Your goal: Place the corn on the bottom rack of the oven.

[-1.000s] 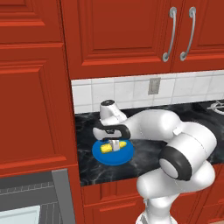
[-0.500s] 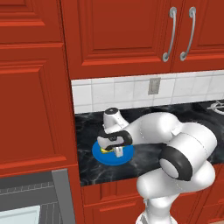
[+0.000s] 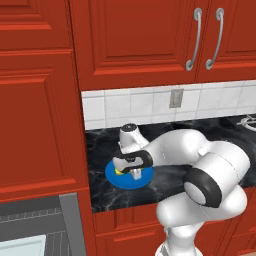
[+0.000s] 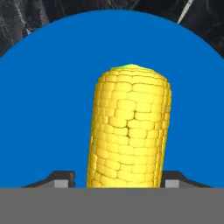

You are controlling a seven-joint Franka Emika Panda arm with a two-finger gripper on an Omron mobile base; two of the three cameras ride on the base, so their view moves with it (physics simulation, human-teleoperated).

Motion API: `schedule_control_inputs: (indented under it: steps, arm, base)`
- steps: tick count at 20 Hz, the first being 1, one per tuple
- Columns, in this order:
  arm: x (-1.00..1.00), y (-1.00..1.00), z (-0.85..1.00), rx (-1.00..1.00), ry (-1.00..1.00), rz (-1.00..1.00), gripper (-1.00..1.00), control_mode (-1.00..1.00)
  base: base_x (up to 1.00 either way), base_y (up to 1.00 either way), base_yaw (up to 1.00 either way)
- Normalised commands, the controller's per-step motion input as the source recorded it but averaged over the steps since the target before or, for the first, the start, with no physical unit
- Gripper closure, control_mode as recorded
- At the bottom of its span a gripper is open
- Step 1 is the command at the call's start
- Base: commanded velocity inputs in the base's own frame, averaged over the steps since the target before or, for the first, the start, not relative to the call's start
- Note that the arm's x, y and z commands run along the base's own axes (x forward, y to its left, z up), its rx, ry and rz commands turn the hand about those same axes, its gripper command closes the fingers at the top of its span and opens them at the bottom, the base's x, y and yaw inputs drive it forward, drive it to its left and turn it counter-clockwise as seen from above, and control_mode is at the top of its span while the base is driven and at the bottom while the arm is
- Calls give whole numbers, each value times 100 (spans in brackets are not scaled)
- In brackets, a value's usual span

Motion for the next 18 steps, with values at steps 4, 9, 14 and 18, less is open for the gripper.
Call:
schedule_control_inputs:
  steps: [4,9,14,18]
  arm:
    - [-8,0,11,0,-1,0,100,-100]
    - [-45,1,44,0,-1,0,100,-100]
    - [-89,0,76,1,-15,-1,100,-100]
    - [-100,1,80,6,-19,-3,100,-100]
  base:
    - [0,0,0]
    - [0,0,0]
    - [0,0,0]
    - [0,0,0]
